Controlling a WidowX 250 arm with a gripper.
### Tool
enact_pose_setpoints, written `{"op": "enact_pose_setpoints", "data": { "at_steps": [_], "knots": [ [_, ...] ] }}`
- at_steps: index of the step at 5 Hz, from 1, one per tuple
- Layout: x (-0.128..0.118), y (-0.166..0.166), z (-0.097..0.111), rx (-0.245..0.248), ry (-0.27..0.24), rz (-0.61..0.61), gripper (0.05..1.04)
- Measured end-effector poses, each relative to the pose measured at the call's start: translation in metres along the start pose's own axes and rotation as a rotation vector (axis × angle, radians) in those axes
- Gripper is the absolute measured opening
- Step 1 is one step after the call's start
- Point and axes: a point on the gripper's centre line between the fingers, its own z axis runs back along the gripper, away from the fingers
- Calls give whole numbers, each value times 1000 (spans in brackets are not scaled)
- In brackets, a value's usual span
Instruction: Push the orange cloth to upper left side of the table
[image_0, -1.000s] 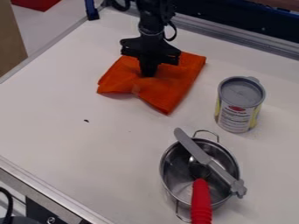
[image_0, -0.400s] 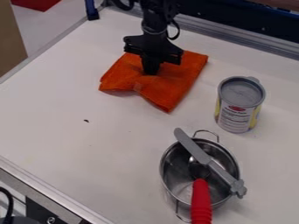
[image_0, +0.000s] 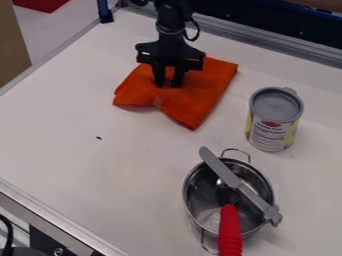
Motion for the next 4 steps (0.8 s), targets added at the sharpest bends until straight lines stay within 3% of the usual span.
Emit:
{"op": "enact_pose_setpoints", "data": {
  "at_steps": [1, 2, 3, 4],
  "knots": [
    [6, 0, 18, -17, -24, 31, 826],
    [13, 3, 47, -74, -64, 60, 1003],
    [5, 11, 58, -88, -42, 66, 999],
    [-5, 26, 63, -57, 15, 83, 999]
  ]
}}
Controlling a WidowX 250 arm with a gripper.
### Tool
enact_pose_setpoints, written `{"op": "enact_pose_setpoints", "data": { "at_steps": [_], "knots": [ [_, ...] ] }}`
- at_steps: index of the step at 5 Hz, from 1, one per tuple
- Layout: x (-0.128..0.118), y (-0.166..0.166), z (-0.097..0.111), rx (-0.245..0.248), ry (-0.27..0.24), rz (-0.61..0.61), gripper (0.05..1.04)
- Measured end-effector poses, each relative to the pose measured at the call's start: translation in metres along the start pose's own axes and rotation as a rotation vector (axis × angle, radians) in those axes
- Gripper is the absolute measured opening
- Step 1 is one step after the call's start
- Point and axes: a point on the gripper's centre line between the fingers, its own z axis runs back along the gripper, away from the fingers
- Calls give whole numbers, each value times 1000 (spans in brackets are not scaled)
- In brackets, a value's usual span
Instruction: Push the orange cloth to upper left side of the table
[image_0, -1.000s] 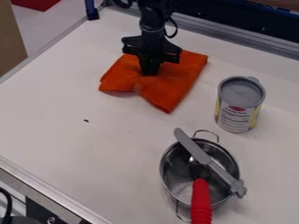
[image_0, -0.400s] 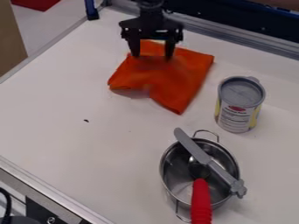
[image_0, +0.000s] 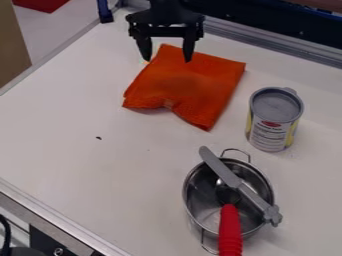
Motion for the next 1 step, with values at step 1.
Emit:
{"op": "enact_pose_setpoints", "data": {
  "at_steps": [1],
  "knots": [
    [-11, 19, 2, 30, 94, -13, 999]
  ]
}}
